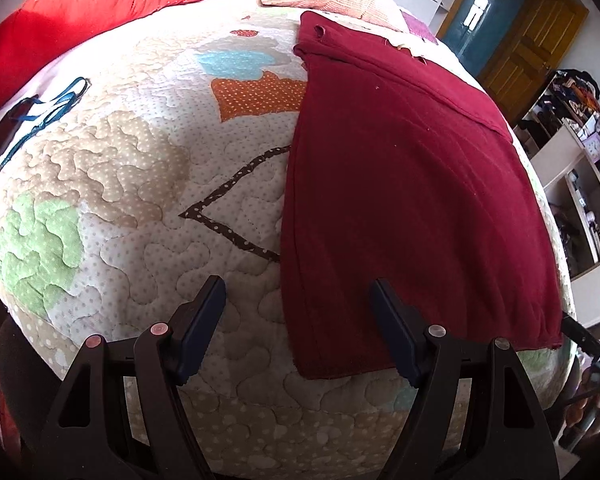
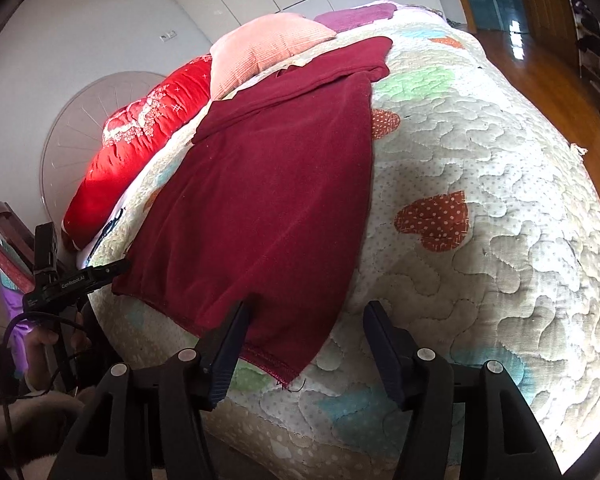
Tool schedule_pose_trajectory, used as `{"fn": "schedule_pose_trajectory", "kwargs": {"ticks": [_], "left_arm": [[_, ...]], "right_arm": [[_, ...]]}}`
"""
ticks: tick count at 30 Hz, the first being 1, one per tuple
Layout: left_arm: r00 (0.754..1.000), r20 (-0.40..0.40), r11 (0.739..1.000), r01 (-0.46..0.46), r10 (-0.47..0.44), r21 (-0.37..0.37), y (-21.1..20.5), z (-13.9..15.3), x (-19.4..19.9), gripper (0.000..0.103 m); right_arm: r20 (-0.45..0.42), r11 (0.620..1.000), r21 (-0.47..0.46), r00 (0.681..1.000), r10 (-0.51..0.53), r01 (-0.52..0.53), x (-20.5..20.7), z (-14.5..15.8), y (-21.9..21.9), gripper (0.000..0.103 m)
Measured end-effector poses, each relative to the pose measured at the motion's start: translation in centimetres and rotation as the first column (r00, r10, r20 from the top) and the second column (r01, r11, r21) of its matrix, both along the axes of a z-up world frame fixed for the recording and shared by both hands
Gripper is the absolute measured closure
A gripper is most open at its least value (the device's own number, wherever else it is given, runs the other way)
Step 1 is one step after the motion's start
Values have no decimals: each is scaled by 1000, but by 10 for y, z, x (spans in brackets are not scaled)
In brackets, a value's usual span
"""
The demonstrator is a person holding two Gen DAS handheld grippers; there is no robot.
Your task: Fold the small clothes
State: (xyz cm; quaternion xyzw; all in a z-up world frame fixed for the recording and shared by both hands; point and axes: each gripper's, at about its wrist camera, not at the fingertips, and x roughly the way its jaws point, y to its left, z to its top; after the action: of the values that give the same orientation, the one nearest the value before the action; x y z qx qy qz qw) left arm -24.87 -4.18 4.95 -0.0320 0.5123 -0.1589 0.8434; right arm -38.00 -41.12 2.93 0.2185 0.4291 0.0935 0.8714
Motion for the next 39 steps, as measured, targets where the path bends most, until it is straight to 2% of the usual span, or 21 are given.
{"fn": "schedule_pose_trajectory", "kwargs": {"ticks": [5, 13, 20, 23, 25, 26, 27, 28, 29, 31, 33, 36, 39], "left_arm": [[999, 26, 998, 22, -24, 61, -9, -3, -2, 28], [1000, 23, 999, 9, -10, 45, -7, -5, 0, 27], [1000, 21, 999, 0, -1, 44, -11, -8, 5, 23], [1000, 20, 999, -1, 0, 40, -12, -9, 6, 23], [1000, 22, 999, 9, -10, 32, -13, -9, 7, 23], [1000, 24, 1000, 18, -19, 25, -14, -9, 7, 23], [999, 25, 999, 26, -27, 20, -14, -9, 7, 24], [999, 28, 999, 37, -38, 11, -15, -8, 7, 35], [998, 30, 999, 51, -51, 1, -15, -7, 6, 50], [996, 33, 997, 78, -78, -3, -17, -5, 7, 65], [996, 34, 996, 88, -88, 4, -18, -5, 9, 67], [996, 35, 996, 85, -85, 0, -16, -4, 10, 80], [996, 14, 995, 87, -87, -48, -11, -1, 14, 90]], "right_arm": [[1, 1000, 5, 1000, 12, -12, 7, -2, 5, 40], [15, 999, 12, 999, 43, -44, 15, -3, 11, 36], [50, 996, 61, 997, 59, -62, 15, -9, 9, 35], [72, 994, 57, 993, 94, -98, 16, -11, 14, 35], [88, 990, 56, 988, 127, -132, 18, -11, 18, 48], [97, 985, 99, 986, 134, -143, 20, -13, 17, 67], [98, 979, 143, 986, 134, -147, 23, -17, 16, 79], [96, 976, 163, 987, 132, -146, 24, -20, 15, 81], [97, 975, 167, 986, 133, -148, 25, -21, 15, 84], [106, 972, 174, 984, 140, -157, 26, -19, 15, 85], [111, 970, 175, 983, 149, -167, 28, -16, 16, 86], [117, 971, 165, 981, 155, -173, 30, -10, 18, 87], [150, 958, 219, 977, 153, -184, 35, -2, 17, 89]]}}
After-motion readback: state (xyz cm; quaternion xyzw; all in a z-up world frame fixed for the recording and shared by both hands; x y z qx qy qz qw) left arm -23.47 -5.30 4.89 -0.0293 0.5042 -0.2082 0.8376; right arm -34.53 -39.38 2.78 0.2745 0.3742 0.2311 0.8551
